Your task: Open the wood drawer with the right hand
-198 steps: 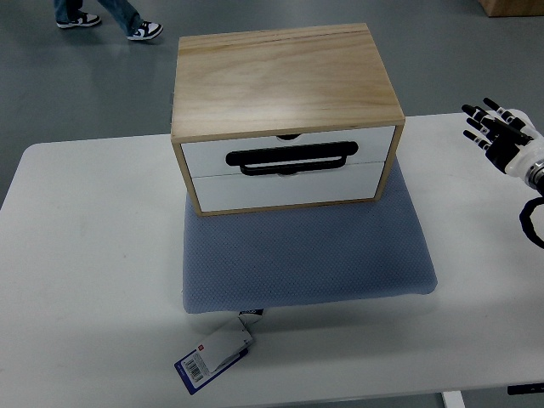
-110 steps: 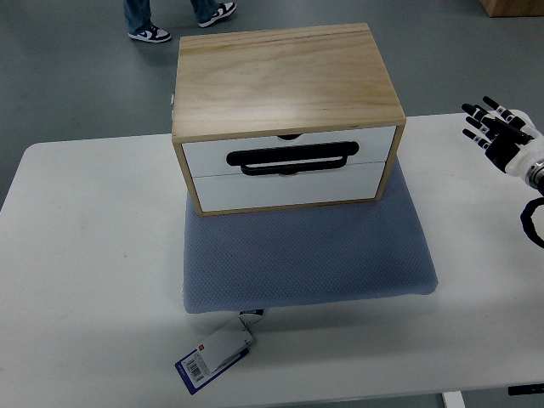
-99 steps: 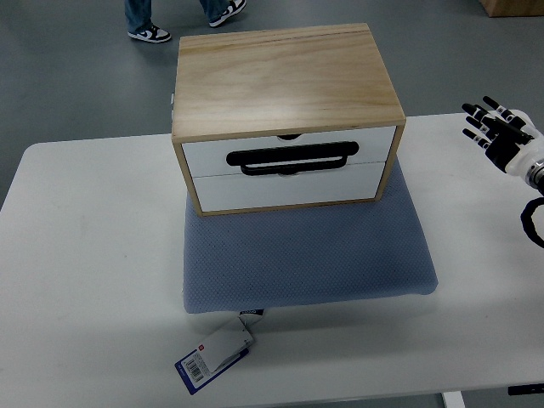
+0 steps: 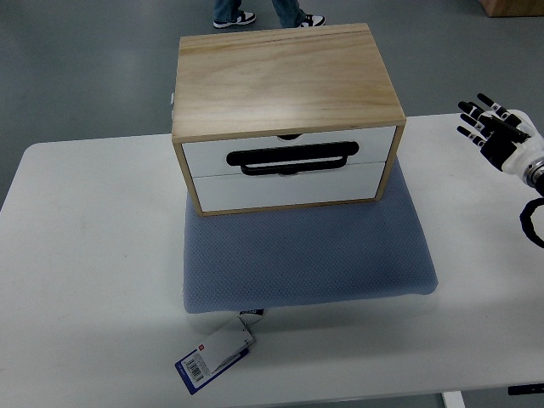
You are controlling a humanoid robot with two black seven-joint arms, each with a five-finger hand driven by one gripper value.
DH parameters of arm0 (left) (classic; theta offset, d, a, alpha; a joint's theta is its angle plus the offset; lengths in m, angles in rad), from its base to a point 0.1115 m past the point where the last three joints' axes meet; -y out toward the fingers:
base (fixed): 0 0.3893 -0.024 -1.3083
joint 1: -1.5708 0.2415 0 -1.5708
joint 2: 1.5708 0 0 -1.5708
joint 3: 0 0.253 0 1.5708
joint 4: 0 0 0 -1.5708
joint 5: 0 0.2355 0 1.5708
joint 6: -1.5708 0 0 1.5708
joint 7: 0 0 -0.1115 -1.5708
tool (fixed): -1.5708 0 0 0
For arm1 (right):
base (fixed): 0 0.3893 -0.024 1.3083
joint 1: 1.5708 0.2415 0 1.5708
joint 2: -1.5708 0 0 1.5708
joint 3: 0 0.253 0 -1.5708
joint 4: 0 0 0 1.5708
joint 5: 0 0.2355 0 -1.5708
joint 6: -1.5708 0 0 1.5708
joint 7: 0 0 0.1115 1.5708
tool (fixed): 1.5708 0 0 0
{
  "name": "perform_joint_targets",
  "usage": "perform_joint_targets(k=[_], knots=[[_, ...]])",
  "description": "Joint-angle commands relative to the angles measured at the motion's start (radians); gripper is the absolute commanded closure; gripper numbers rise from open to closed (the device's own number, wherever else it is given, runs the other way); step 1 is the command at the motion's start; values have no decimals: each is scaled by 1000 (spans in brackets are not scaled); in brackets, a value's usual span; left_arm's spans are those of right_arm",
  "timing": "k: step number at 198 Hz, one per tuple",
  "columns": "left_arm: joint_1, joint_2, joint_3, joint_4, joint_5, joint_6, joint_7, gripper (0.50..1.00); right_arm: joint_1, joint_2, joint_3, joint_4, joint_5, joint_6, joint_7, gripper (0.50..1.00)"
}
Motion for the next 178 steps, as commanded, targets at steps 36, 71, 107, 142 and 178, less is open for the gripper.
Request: perform_joint_targets(k=[36,71,107,142,178], knots=[[0,0,0,0,0,0,0,500,-2,-25,-1,-3,0,4,1,564],[0,0,0,0,0,0,0,500,-2,-38,-1,-5,0,21,1,566],[0,0,0,0,0,0,0,500,-3,-38,-1,-5,0,22,0,566],[0,0,0,0,0,0,0,500,-2,-41,-1,-6,0,22,1,566],[0,0,0,0,0,0,0,500,-2,-43,-2,-11,0,22,0,566]])
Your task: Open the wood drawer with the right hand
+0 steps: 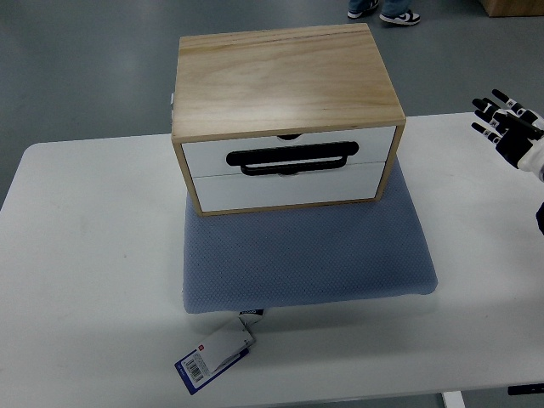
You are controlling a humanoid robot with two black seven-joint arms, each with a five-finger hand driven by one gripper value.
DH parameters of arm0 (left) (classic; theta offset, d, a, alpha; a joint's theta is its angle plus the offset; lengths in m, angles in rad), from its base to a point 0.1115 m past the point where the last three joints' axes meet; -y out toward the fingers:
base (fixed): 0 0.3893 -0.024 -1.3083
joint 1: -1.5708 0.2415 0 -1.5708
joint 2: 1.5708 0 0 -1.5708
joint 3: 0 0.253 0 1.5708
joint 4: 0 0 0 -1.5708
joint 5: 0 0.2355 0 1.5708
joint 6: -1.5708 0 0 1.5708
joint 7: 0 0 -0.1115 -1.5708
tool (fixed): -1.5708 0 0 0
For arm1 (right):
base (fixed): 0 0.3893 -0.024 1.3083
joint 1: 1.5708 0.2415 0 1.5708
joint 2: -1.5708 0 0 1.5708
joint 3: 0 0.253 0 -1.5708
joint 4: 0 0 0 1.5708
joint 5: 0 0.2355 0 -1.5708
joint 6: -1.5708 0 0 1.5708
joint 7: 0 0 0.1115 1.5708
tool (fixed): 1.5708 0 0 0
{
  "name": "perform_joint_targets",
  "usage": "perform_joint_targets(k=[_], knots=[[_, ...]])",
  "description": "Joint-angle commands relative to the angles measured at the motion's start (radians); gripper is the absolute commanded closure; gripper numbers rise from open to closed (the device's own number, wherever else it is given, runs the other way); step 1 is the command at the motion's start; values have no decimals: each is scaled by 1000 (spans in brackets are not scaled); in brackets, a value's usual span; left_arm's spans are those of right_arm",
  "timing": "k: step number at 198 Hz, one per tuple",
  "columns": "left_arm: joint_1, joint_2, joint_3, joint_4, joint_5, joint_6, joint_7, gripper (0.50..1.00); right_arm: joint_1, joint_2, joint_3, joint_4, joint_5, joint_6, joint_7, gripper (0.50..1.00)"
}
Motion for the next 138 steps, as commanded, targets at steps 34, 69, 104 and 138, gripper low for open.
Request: perform_joint_targets(k=[34,69,104,138], knots=[[0,0,0,0,0,0,0,500,3,-5,-1,-3,-2,0,-1,566],[0,0,0,0,0,0,0,500,11,-31,-1,0,0,2,-1,566],[0,0,0,0,0,0,0,500,22,-92,-23,5,3,37,-1,566],[0,0,0,0,0,0,0,500,82,-181,-87,19,12,48,2,566]])
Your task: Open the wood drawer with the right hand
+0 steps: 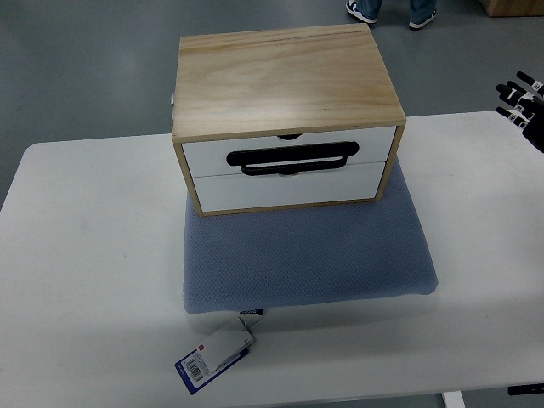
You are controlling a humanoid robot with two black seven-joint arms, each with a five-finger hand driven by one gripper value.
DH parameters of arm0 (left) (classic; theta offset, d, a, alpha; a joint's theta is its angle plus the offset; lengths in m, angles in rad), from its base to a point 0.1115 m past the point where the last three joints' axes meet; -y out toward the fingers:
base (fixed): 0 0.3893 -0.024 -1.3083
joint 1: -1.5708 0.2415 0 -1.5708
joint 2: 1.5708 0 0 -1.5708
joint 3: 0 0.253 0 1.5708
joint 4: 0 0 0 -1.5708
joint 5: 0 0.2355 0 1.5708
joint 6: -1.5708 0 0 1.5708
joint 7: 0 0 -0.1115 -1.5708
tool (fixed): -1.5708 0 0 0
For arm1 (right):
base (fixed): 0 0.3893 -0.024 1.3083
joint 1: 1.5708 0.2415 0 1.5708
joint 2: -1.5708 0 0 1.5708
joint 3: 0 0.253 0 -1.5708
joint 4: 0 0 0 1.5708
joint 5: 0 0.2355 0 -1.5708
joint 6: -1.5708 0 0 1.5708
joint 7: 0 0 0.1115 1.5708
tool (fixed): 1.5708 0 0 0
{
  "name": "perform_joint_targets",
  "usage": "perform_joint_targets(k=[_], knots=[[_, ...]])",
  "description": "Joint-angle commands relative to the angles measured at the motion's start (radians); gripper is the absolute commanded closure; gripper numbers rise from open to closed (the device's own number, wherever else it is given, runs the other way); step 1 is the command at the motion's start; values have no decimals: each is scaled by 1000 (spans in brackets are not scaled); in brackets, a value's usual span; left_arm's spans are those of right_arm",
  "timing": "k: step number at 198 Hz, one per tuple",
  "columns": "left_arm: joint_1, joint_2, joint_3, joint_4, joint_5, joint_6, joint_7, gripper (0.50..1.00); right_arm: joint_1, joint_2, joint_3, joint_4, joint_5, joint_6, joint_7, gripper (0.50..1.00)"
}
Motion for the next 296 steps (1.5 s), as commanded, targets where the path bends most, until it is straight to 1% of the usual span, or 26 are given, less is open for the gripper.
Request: perform_joint_targets(k=[1,16,17,32,42,43,45,53,63,64,82,83,121,150,161,162,180,198,208,209,226,254,278,288,289,296], knots=[[0,0,0,0,0,0,0,500,44,-68,-51,11,7,9,5,566],[0,0,0,0,0,0,0,500,53,-81,-67,14,8,14,8,566],[0,0,0,0,0,0,0,500,82,-115,-102,27,13,24,9,566],[0,0,0,0,0,0,0,500,123,-155,-149,51,25,41,14,568],[0,0,0,0,0,0,0,500,123,-155,-150,51,25,41,14,568],[0,0,0,0,0,0,0,500,152,-185,-186,73,34,46,17,568],[0,0,0,0,0,0,0,500,160,-192,-197,80,38,46,17,568],[0,0,0,0,0,-2,0,500,183,-216,-226,101,44,48,17,568],[0,0,0,0,0,-2,0,500,183,-216,-226,101,44,48,17,568],[0,0,0,0,0,0,0,500,215,-242,-263,124,47,48,19,568],[0,0,0,0,0,0,0,500,249,-262,-300,146,47,49,28,568],[0,0,0,0,0,0,0,500,278,-282,-339,156,47,49,37,568],[0,0,0,0,0,0,0,500,395,-318,-490,186,47,52,63,568],[0,0,0,0,0,0,0,500,496,-342,-645,189,91,84,98,568],[0,0,0,0,0,0,0,500,496,-342,-645,189,91,84,98,568],[0,0,0,0,0,0,0,500,540,-348,-707,189,144,92,101,568],[0,0,0,0,0,0,0,500,602,-365,-812,189,240,113,109,568],[0,0,0,0,0,0,0,500,679,-368,-927,189,286,166,141,568],[0,0,0,0,0,0,0,500,679,-368,-927,189,286,166,141,568],[0,0,0,0,0,0,0,500,727,-374,-993,189,289,201,161,568],[0,0,0,0,0,0,0,500,817,-384,-1107,189,291,258,183,568],[0,0,0,0,0,0,0,500,967,-382,-1271,207,291,351,189,566],[0,0,0,0,0,0,0,500,1064,-374,-1360,230,277,426,186,566],[0,0,0,0,0,0,0,500,1064,-374,-1360,230,277,426,186,566],[0,0,0,0,0,0,0,500,1105,-368,-1393,239,274,464,183,566],[0,0,0,0,0,0,0,500,1133,-361,-1417,247,269,477,181,566]])
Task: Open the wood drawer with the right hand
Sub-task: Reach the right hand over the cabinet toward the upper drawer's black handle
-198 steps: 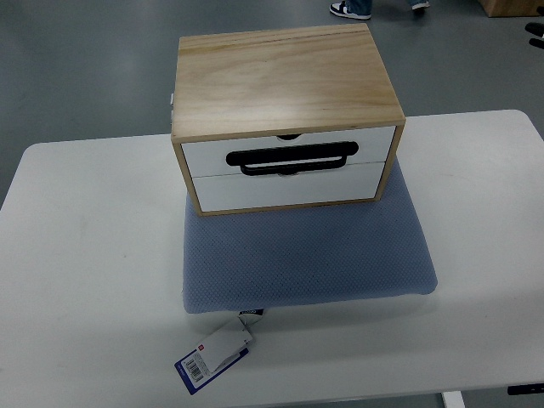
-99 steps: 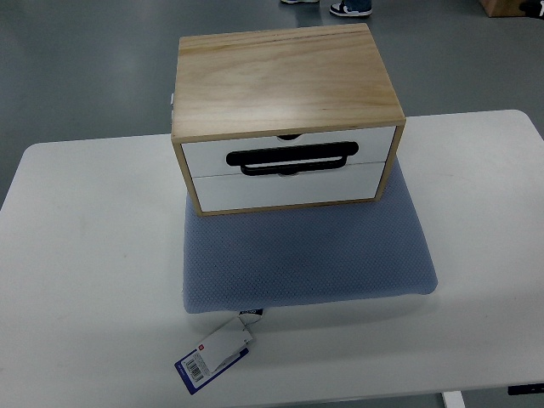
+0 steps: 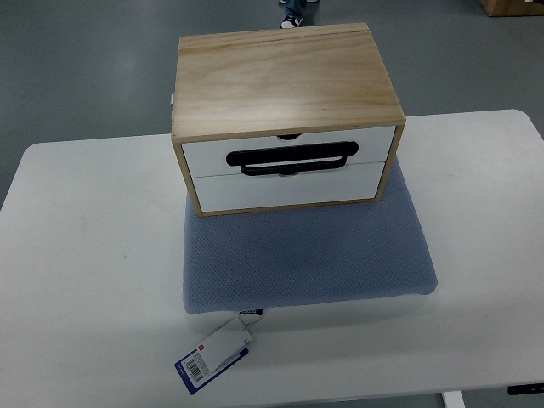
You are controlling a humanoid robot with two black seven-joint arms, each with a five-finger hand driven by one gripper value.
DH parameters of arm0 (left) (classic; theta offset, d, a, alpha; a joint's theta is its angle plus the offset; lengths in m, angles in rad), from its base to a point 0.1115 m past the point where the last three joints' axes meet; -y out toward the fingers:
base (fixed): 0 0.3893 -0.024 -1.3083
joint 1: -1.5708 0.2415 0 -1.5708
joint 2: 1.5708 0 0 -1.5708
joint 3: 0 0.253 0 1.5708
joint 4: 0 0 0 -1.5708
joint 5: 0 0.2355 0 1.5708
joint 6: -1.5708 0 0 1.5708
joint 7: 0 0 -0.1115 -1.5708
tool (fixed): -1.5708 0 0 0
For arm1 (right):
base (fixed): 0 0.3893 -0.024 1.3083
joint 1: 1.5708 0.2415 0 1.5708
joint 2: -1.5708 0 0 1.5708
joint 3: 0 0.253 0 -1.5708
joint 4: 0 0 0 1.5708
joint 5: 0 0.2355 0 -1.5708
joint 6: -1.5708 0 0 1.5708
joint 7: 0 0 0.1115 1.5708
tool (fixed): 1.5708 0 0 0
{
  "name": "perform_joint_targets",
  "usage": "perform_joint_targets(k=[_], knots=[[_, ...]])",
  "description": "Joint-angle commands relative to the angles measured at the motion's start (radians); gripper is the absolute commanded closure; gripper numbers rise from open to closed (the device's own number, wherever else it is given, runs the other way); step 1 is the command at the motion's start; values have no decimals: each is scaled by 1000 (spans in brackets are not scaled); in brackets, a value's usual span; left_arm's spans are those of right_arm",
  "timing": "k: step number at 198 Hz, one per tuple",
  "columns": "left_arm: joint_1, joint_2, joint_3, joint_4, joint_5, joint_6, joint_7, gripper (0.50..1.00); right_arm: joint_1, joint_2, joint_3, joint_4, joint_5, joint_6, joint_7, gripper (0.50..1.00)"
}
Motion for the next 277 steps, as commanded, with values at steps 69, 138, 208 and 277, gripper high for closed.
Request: perform_joint_targets(k=[69,138,208,277], knots=[[0,0,0,0,0,0,0,500,347,159,-271,156,-159,66,-17,566],[0,0,0,0,0,0,0,500,563,367,-392,251,-208,66,-89,566],[0,0,0,0,0,0,0,500,656,571,-492,300,-207,66,-105,568],[0,0,0,0,0,0,0,500,631,704,-495,300,-202,6,-126,570]])
